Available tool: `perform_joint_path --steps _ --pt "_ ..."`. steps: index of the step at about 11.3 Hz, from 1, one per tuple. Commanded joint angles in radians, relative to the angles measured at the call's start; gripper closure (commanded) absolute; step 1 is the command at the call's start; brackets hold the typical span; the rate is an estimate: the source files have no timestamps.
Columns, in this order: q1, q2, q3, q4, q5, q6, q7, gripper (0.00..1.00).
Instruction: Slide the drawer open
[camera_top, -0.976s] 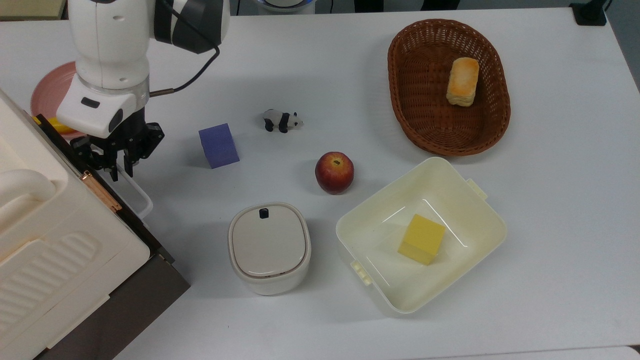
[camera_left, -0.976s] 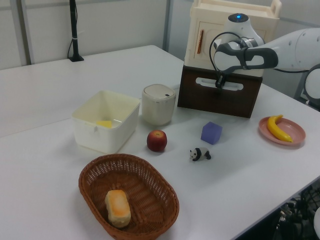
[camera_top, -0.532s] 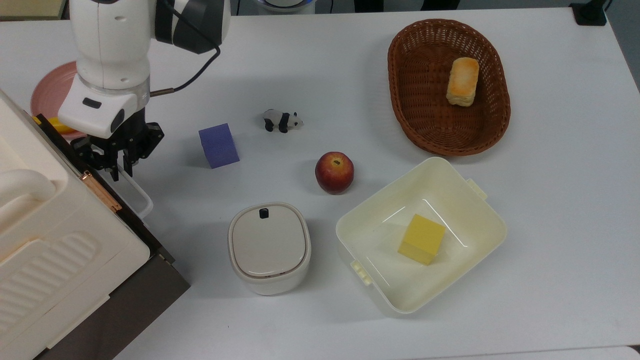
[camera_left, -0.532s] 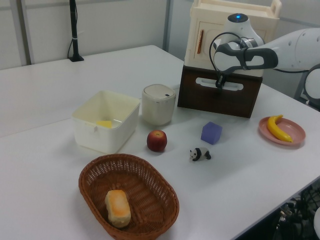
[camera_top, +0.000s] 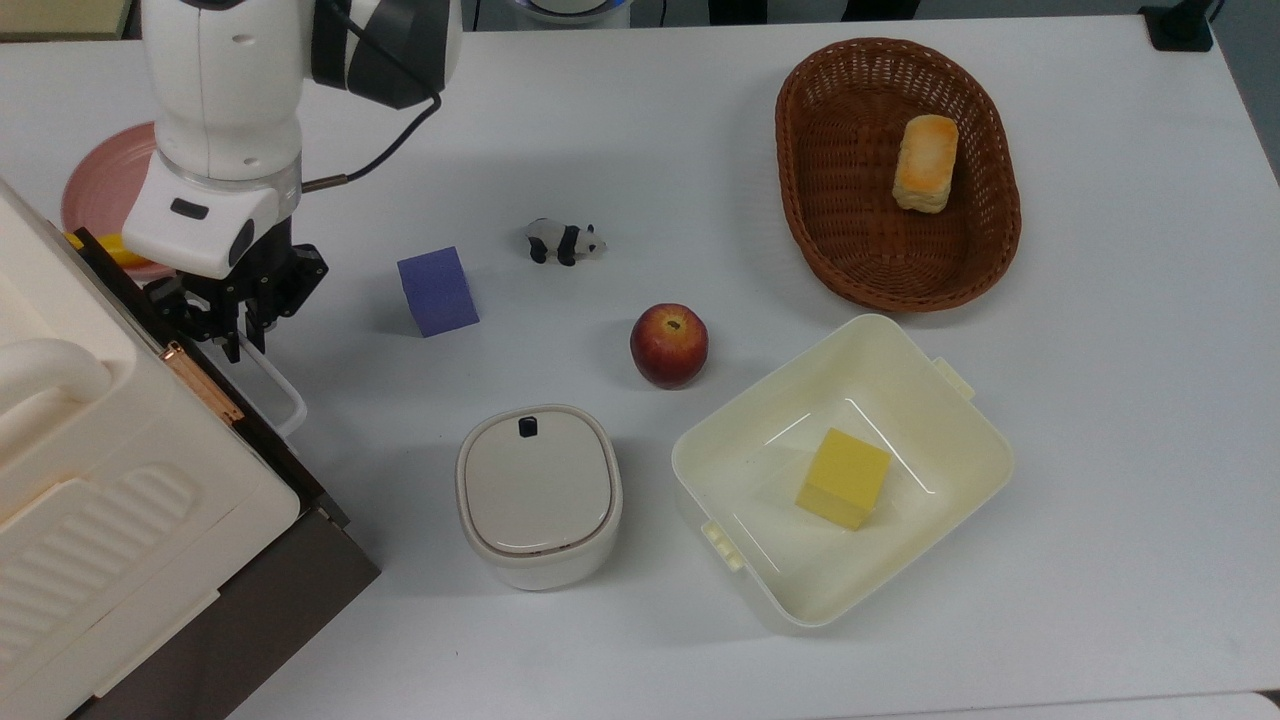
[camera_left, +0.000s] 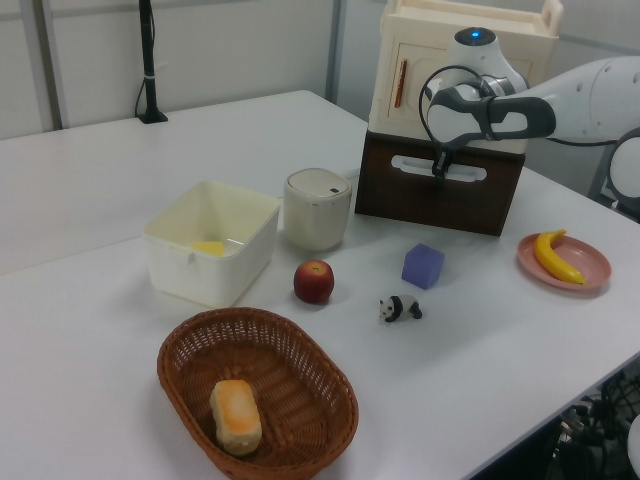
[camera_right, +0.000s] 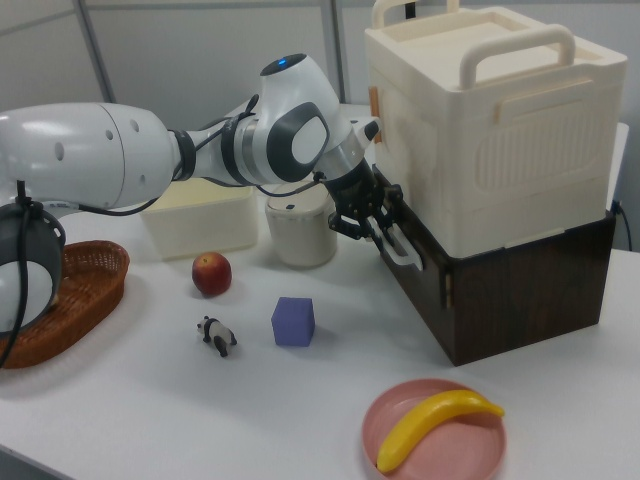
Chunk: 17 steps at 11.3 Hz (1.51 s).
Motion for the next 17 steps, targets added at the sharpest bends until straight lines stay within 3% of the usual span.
perform_joint_path --steps 1,9,17 --pt "0.025 -0.023 -0.006 -0.026 -0.01 0.001 0.015 0.84" --pt "0.031 -0.119 0.01 -0.15 -0.007 -0.002 0.018 0.84" --pt "0.031 -0.173 0.027 -0.212 -0.005 -0.019 0.022 0.84"
